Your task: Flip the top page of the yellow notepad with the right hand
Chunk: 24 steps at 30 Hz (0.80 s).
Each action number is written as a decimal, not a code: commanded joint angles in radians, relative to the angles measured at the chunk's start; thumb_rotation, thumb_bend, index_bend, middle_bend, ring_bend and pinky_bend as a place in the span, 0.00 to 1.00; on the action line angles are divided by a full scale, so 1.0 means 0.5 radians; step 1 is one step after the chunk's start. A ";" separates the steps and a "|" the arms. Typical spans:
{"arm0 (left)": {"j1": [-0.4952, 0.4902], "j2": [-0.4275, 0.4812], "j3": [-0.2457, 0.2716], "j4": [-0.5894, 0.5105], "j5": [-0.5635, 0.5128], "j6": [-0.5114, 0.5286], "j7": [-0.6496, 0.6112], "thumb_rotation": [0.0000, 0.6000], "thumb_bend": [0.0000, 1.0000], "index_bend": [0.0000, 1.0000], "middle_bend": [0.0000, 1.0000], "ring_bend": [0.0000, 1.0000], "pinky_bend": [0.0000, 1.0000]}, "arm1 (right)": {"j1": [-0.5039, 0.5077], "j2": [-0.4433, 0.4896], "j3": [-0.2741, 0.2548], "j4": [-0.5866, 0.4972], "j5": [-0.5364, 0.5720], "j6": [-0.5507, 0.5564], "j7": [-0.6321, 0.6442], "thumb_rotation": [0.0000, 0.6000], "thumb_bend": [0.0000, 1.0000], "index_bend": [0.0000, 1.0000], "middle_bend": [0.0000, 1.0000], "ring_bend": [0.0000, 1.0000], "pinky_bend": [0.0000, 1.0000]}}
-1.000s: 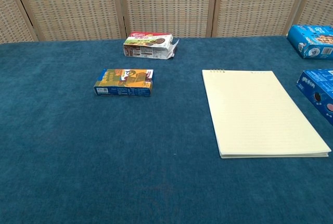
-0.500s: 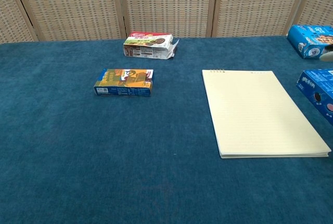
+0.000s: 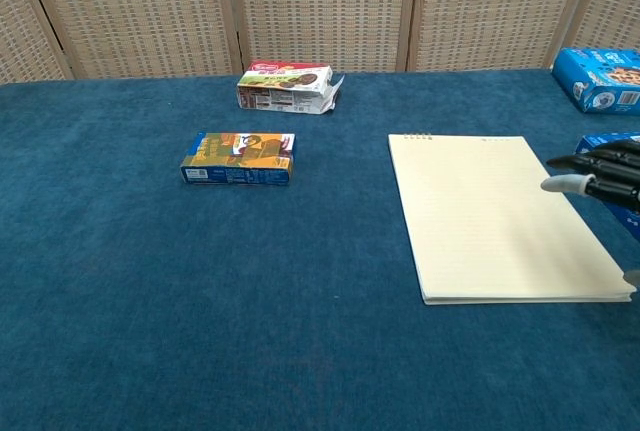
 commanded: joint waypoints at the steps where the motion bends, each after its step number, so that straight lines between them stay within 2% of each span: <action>1: 0.004 -0.001 0.000 0.004 0.000 0.006 -0.005 1.00 0.00 0.00 0.00 0.00 0.00 | 0.020 -0.063 -0.024 0.075 -0.004 -0.019 -0.019 1.00 0.36 0.05 0.00 0.00 0.00; 15: 0.006 0.013 -0.010 0.008 -0.024 -0.009 -0.052 1.00 0.00 0.00 0.00 0.00 0.00 | 0.049 -0.245 -0.049 0.335 0.069 -0.056 0.051 1.00 0.36 0.05 0.00 0.00 0.00; 24: 0.003 0.014 -0.009 0.007 -0.026 -0.020 -0.053 1.00 0.00 0.00 0.00 0.00 0.00 | 0.060 -0.292 -0.066 0.412 0.096 -0.057 0.080 1.00 0.36 0.05 0.00 0.00 0.00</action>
